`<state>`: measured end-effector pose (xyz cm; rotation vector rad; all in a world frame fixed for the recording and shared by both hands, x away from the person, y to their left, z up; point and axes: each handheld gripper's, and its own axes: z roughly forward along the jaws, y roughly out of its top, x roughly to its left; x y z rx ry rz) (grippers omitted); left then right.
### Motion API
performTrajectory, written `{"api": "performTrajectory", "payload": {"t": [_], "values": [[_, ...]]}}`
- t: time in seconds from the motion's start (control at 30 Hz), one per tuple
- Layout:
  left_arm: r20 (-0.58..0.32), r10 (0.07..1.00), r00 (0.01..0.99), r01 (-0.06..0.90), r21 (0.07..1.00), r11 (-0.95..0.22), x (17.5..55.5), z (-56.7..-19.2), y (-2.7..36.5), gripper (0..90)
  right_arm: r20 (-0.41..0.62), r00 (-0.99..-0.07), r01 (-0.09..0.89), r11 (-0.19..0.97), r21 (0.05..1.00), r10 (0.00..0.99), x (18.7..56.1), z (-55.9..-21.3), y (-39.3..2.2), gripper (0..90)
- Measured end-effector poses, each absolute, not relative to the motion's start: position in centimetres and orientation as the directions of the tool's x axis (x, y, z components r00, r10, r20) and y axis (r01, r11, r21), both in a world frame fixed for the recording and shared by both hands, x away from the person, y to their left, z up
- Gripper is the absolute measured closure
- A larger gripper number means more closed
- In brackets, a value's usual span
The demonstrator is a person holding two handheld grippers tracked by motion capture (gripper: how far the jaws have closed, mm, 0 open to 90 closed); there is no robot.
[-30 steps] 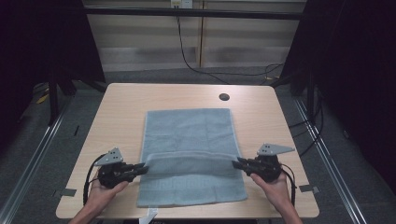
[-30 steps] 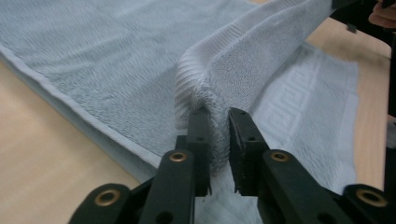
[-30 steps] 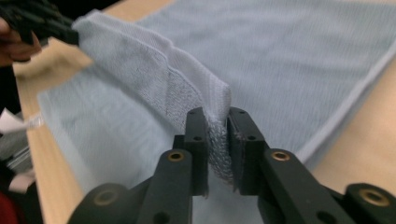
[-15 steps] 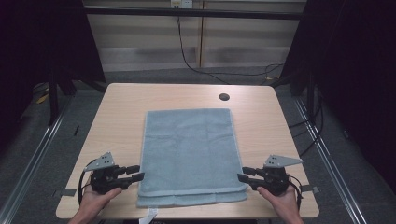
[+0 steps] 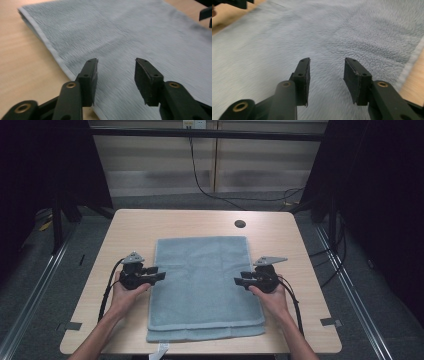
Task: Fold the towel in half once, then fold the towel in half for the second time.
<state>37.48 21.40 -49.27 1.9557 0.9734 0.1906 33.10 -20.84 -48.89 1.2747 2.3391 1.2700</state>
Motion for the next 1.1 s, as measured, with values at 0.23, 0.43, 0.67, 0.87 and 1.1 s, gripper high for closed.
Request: {"api": "performTrajectory", "payload": {"t": [0.23,0.43,0.67,0.87,1.1], "values": [[-0.195,0.696,0.691,0.558,0.756,-0.342,37.6,-50.6,20.8,52.4,0.179,-0.604,0.611,0.308,0.729,0.777,33.9,-50.5,-19.4,53.1],[-0.158,0.665,0.73,0.523,0.756,-0.394,36.2,-50.6,20.4,53.3,0.145,-0.63,0.613,0.374,0.696,0.763,31.9,-50.0,-19.5,53.3],[-0.162,0.622,0.766,0.501,0.756,-0.421,33.7,-50.6,20.7,54.6,0.155,-0.634,0.616,0.374,0.693,0.758,29.3,-49.9,-19.9,53.3],[-0.171,0.595,0.785,0.495,0.751,-0.437,31.2,-50.4,21.2,54.6,0.166,-0.658,0.619,0.402,0.674,0.735,26.9,-49.6,-19.9,53.2],[-0.188,0.583,0.791,0.498,0.751,-0.434,30.0,-50.4,21.5,54.0,0.18,-0.683,0.612,0.42,0.67,0.708,24.8,-49.5,-19.8,51.5]]}}
